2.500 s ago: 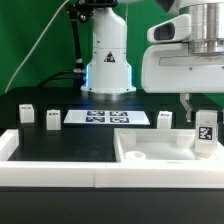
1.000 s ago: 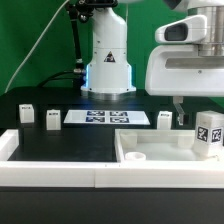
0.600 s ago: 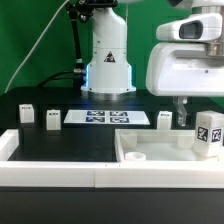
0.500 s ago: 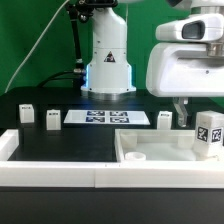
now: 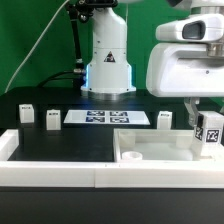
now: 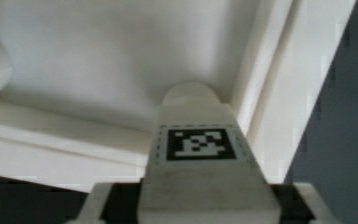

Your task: Assemble one leg

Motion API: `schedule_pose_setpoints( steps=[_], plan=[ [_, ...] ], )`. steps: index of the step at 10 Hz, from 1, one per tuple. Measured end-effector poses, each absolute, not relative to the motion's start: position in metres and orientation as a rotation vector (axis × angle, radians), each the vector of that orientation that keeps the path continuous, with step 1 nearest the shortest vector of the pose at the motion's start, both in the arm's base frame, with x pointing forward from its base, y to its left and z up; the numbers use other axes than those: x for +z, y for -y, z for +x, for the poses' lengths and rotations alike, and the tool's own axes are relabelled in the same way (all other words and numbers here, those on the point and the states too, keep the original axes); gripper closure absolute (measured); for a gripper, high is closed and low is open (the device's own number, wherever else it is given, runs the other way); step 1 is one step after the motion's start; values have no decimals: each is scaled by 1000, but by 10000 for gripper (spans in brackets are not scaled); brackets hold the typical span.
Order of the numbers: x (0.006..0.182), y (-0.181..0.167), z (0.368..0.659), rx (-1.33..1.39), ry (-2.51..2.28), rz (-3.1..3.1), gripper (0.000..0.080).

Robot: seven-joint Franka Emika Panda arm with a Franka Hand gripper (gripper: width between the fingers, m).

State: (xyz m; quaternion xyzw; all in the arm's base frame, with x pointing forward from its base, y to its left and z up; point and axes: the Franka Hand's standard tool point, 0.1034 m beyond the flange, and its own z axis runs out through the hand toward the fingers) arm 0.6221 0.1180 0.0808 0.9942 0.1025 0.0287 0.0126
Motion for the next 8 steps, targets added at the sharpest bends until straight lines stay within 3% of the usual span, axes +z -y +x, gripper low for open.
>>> schedule_pose_setpoints(
  steps=[8],
  plan=[
    [78, -121, 618, 208, 1497, 2871, 508]
  ],
)
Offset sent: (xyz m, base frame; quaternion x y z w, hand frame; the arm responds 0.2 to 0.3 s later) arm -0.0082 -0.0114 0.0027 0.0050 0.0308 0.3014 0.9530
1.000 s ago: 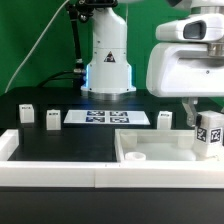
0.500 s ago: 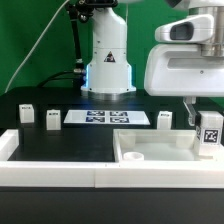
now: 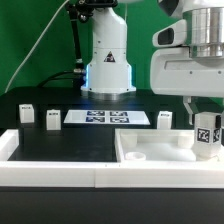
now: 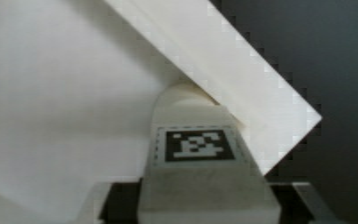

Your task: Assemble one leg

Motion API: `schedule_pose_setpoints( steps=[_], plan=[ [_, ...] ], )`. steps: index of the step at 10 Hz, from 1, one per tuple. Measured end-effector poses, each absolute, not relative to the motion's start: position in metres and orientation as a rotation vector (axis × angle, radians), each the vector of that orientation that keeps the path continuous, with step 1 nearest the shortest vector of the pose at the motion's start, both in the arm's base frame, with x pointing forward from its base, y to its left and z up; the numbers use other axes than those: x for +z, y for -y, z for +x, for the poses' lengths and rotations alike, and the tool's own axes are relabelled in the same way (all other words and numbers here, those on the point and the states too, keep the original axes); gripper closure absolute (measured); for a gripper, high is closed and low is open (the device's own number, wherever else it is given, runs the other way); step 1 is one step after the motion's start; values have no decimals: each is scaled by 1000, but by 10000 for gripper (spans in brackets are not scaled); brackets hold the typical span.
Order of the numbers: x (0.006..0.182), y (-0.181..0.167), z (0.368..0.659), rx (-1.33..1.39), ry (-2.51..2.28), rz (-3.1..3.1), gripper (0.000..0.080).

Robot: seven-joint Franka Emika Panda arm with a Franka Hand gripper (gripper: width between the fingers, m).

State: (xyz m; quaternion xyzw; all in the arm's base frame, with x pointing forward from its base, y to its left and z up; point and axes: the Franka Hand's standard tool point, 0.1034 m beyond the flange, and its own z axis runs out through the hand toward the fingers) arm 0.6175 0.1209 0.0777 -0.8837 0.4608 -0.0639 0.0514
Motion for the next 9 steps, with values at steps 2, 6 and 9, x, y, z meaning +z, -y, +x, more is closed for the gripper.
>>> schedule_pose_setpoints(
  steps=[2, 6, 9],
  plan=[
    [77, -121, 617, -169, -1832, -2385, 507],
    [77, -122, 617, -149, -1873, -2342, 323],
    [82, -125, 621, -121, -1513, -2628, 160]
  ],
)
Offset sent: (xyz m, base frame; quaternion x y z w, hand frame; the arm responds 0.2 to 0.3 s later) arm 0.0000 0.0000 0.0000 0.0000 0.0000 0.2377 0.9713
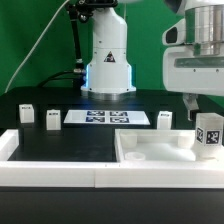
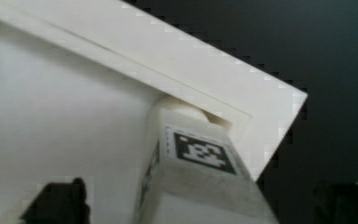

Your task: Assemble one leg

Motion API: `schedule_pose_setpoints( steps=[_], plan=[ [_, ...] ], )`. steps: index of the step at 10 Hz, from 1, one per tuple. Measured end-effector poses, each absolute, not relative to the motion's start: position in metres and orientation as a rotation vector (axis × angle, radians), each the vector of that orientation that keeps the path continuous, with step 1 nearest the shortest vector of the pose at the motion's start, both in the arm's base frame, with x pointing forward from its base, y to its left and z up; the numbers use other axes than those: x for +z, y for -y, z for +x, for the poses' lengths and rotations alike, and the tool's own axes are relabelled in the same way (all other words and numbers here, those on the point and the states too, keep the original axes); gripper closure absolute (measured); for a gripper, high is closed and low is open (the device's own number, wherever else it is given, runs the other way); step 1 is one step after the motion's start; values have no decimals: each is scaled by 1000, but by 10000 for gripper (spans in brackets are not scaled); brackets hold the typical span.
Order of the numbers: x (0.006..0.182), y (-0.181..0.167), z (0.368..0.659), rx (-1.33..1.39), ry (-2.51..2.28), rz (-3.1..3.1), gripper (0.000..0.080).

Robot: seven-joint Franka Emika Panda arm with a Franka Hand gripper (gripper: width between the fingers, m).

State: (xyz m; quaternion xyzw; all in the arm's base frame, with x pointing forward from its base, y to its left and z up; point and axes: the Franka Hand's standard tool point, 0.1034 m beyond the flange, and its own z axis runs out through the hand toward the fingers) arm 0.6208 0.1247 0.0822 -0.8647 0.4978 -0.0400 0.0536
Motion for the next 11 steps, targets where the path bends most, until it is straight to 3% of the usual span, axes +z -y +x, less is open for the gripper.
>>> schedule_pose_setpoints(
  steps=[8, 11],
  plan=[
    [79, -119, 624, -121, -196, -3155, 150],
    [79, -115, 626, -160, -101, -3157, 198]
  ],
)
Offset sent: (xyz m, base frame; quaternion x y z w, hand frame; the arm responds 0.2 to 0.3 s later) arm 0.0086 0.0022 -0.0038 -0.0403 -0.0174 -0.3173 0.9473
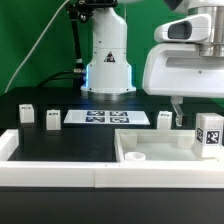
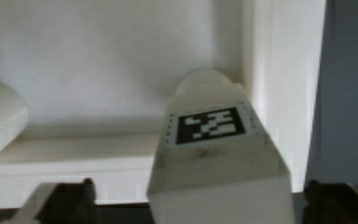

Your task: Assemble one leg

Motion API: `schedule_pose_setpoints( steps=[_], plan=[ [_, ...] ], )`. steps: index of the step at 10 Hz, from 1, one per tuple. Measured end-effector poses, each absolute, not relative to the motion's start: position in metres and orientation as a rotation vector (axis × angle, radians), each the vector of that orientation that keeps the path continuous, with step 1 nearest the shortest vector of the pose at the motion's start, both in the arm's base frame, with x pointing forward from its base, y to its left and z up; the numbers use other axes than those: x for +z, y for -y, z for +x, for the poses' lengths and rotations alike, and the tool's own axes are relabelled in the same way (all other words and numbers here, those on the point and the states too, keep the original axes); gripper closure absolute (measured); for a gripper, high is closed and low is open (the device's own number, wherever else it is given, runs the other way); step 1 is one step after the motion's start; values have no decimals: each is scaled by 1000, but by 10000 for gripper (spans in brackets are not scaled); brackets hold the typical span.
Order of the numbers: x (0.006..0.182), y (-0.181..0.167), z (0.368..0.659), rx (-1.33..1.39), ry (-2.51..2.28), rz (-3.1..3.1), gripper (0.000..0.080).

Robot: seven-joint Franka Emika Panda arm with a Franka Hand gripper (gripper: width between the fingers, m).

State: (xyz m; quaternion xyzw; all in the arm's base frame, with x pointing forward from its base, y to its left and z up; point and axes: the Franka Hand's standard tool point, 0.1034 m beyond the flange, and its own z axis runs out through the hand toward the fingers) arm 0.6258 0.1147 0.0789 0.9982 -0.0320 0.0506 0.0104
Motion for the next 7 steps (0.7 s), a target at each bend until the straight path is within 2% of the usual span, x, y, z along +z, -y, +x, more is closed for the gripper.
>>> schedule_pose_setpoints(
  steps=[1, 2, 3, 5, 7],
  plan=[
    [79, -115, 626, 158, 102, 3115, 377],
    [79, -115, 626, 159, 102, 3116, 377],
    [78, -115, 626, 158, 116, 3116, 510],
    [78, -115, 626, 160, 192, 3117, 510],
    [76, -117, 624, 167, 701, 3086, 510]
  ],
)
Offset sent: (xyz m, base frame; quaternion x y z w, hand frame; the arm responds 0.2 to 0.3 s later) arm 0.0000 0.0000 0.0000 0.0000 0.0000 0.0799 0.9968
